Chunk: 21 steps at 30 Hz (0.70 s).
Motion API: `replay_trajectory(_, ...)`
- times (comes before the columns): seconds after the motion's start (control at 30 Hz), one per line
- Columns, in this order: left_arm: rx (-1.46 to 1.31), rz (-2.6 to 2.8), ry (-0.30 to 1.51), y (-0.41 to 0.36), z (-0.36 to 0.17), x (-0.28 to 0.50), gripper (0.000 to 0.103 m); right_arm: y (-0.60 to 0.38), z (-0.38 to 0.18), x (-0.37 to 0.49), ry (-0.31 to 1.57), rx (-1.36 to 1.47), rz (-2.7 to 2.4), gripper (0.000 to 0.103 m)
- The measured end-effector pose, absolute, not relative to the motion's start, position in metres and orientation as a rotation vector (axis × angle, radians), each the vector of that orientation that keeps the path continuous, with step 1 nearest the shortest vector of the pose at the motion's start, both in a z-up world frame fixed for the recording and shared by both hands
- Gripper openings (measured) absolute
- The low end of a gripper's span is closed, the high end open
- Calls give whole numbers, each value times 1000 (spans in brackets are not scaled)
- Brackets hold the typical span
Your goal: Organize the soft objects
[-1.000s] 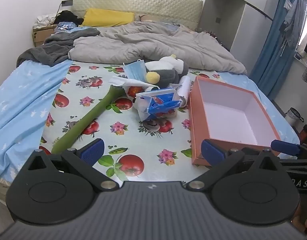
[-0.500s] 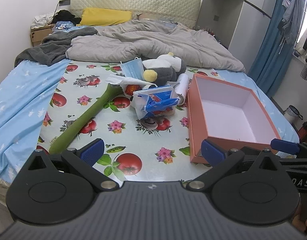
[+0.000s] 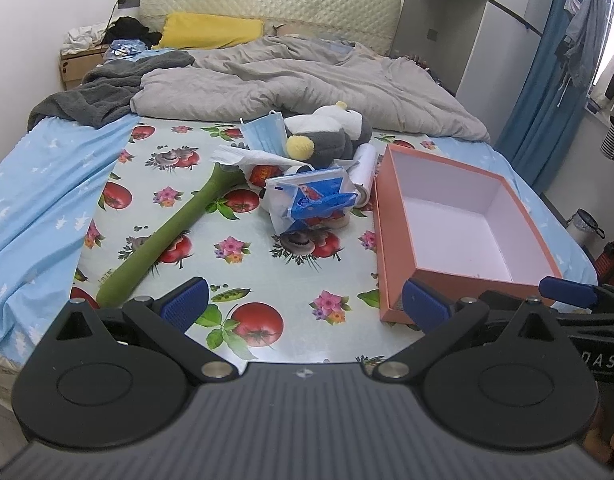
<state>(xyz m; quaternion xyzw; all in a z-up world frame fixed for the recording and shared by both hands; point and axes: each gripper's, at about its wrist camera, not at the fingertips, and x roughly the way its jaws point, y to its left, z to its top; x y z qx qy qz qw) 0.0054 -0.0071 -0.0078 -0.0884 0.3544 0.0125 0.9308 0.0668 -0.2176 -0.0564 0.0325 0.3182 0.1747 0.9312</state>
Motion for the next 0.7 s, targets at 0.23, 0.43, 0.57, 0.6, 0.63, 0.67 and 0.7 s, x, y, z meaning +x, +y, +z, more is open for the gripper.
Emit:
replay_trajectory(0.23, -184, 22, 730, -9, -11, 6, 103, -216, -58, 68, 656, 68, 355, 103)
replay_trajectory(0.43, -180, 16, 728, -11, -11, 8, 103, -218, -61, 69, 660, 69, 346, 103)
replay_trajectory(0.57, -181, 16, 728, -11, -11, 8, 103, -220, -60, 70, 660, 75, 340, 103)
replay_trajectory(0.6, -181, 16, 729, -11, -11, 8, 103, -220, -60, 69, 659, 75, 338, 103)
replay_trajectory(0.63, -182, 15, 729, -11, -11, 8, 103, -220, -60, 69, 659, 75, 338, 103)
replay_trajectory(0.67, -182, 15, 728, -11, -11, 8, 103, -220, -60, 69, 659, 74, 341, 103)
replay_trajectory(0.7, -182, 14, 727, -12, -11, 8, 103, -220, -60, 69, 658, 74, 346, 103)
